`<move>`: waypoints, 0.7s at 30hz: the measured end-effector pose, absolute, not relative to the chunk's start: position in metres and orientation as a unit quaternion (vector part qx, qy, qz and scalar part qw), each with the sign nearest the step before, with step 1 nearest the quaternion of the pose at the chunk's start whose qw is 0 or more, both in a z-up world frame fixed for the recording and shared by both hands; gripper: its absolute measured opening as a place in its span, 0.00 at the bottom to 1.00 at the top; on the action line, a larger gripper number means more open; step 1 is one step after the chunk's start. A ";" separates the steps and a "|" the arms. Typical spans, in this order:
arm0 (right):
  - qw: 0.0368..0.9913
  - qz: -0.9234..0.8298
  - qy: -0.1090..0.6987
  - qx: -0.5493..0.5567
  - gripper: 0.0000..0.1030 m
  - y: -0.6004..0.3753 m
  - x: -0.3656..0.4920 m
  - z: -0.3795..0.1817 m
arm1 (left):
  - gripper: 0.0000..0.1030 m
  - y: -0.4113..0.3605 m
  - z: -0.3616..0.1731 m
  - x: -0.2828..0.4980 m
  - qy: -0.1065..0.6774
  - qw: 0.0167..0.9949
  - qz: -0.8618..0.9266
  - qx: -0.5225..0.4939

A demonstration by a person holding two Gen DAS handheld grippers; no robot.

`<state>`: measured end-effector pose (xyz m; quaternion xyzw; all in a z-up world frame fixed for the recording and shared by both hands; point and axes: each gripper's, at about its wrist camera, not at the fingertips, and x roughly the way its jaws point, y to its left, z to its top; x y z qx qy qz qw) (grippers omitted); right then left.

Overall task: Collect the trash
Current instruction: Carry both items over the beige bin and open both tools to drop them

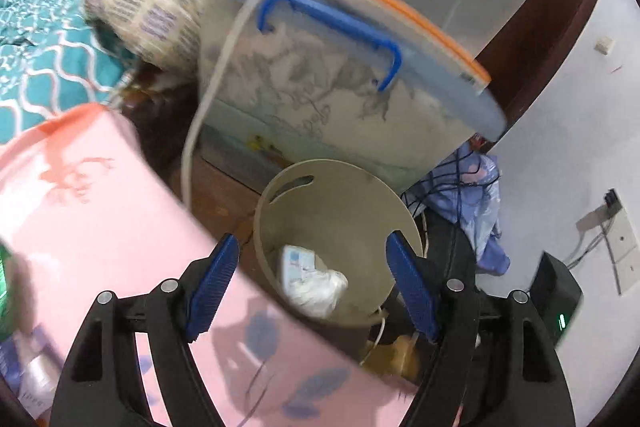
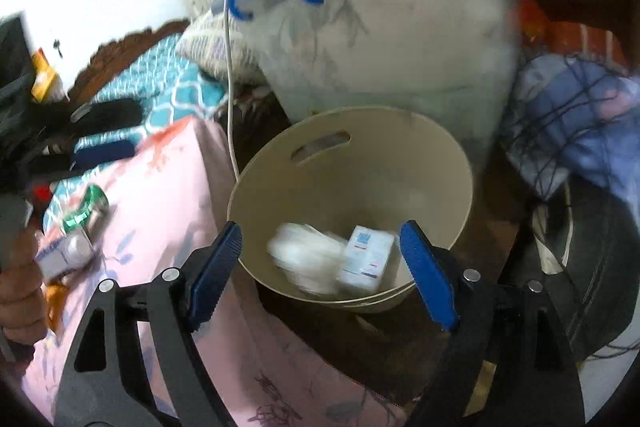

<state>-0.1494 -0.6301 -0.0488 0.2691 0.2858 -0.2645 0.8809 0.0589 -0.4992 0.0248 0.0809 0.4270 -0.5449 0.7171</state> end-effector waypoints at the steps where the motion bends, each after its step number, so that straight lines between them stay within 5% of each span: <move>1: 0.882 -0.263 0.278 0.274 0.78 -0.628 -0.152 -0.047 | 0.70 -0.482 0.031 0.063 0.424 0.720 -0.544 0.074; 14: 0.914 -0.090 0.279 0.280 0.52 -0.522 -0.091 -0.010 | 0.70 -0.163 0.062 0.124 0.383 0.859 -0.340 0.006; 21: 0.912 0.044 0.325 0.248 0.53 -0.407 -0.012 -0.009 | 0.70 -0.020 0.025 0.147 0.429 0.874 -0.218 -0.072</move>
